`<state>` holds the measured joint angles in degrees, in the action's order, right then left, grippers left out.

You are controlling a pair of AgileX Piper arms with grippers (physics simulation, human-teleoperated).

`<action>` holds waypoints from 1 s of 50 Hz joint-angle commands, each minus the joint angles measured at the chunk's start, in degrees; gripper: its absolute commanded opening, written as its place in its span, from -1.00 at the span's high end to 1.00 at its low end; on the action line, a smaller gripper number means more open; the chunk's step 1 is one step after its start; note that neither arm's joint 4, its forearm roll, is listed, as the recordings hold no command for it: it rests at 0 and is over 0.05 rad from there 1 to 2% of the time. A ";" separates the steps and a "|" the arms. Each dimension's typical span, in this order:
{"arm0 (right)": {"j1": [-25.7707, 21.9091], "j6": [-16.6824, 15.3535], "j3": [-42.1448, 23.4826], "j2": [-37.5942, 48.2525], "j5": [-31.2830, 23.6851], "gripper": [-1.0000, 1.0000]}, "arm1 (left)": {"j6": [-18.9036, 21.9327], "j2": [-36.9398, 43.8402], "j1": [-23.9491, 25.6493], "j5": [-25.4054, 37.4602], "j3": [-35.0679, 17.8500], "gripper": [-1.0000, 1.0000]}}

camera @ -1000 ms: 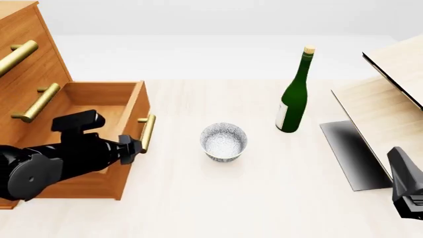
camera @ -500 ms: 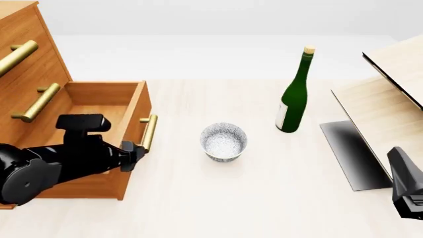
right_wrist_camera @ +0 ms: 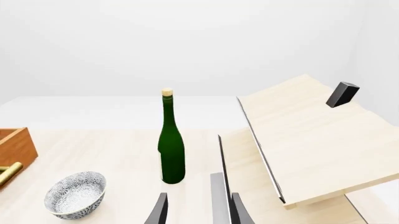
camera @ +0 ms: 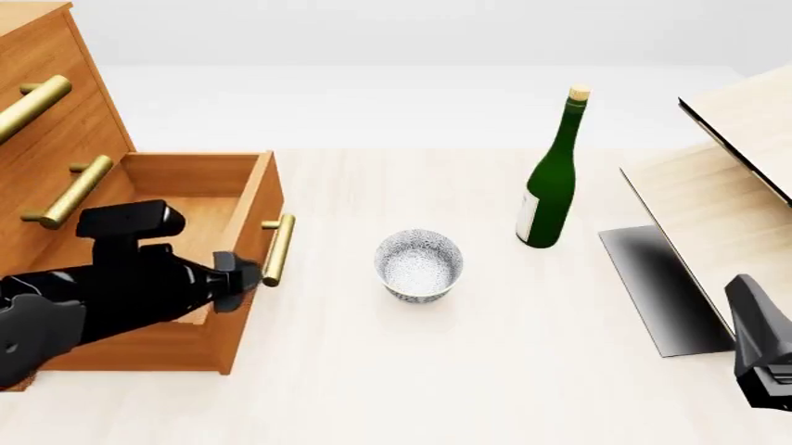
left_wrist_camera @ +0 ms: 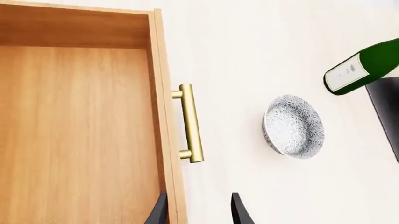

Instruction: Put the bowl in the bottom drawer of the cabinet and close it.

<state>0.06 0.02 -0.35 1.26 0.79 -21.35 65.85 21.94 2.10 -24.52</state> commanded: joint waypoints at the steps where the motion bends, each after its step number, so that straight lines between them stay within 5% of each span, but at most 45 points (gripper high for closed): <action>1: 0.00 0.00 0.00 0.00 0.00 -1.00 | 0.88 -6.40 0.60 2.49 -1.59 -1.00; 50: 0.00 0.00 0.00 0.00 0.00 -1.00 | 1.00 -24.10 3.52 14.79 -8.72 -1.00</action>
<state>0.06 0.02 -0.35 1.26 0.79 -20.41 43.87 24.24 15.33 -31.02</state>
